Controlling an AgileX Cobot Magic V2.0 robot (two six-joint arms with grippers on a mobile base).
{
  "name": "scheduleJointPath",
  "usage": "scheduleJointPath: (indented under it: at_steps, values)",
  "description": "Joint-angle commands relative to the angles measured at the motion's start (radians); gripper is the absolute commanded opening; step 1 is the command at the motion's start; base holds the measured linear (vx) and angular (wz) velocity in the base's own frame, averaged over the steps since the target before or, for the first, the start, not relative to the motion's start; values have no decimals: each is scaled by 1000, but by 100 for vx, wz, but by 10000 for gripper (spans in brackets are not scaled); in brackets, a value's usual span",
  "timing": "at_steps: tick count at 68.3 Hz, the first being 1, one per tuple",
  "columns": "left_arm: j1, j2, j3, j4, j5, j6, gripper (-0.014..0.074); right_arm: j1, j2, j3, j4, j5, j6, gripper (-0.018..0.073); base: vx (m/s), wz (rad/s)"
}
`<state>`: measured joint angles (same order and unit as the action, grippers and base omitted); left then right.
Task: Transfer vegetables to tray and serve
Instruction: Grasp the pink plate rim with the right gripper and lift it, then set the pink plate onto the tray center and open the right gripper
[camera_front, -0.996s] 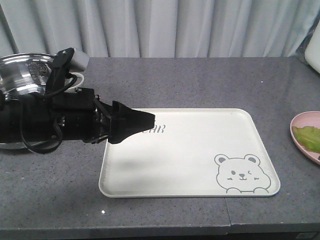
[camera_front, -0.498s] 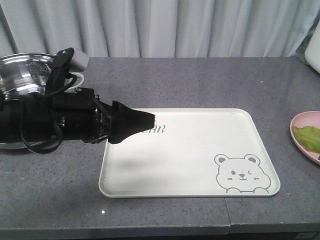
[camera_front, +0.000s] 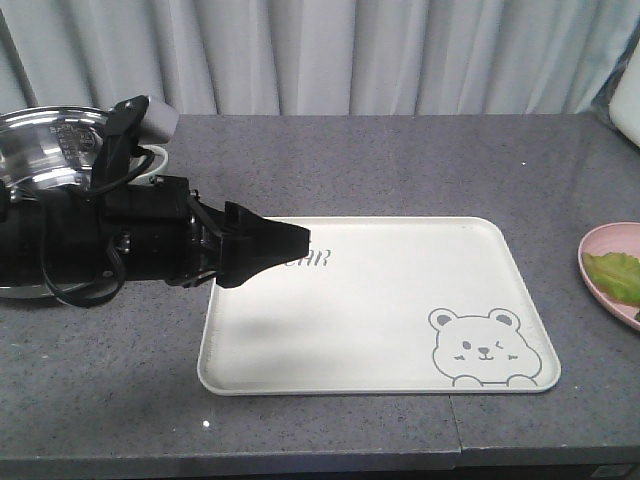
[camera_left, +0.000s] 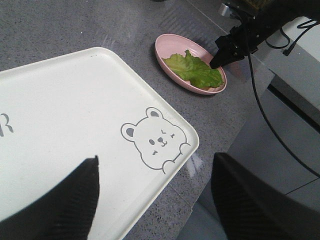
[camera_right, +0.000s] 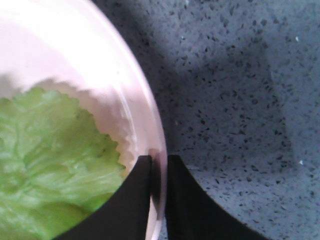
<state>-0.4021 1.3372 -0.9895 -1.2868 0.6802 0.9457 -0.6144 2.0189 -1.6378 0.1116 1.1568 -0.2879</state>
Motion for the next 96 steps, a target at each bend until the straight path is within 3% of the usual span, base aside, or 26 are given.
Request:
scheduleJointPath:
  at_steps: [1, 19, 37, 58, 68, 96]
  values:
    - [-5, -28, -26, -50, -6, 3, 470, -4, -52, -29, -3, -10, -3, -13, 0, 0]
    - [-5, -28, -26, -50, -6, 3, 470, -4, -85, -29, 23, 7, 0, -8, 0, 0]
    - [-5, -28, -26, -50, -6, 3, 470, -4, -192, -29, 174, -17, -11, -5, 0, 0]
    - [-5, -28, -26, -50, -6, 3, 470, 11, -262, -29, 401, 46, -63, -4, 0, 0]
    - [-5, -28, -26, -50, -5, 3, 470, 103, -271, -29, 401, 43, -59, -3, 0, 0]
    - [-5, -28, -26, -50, -4, 3, 470, 524, -254, -28, 395, 43, -55, -3, 0, 0]
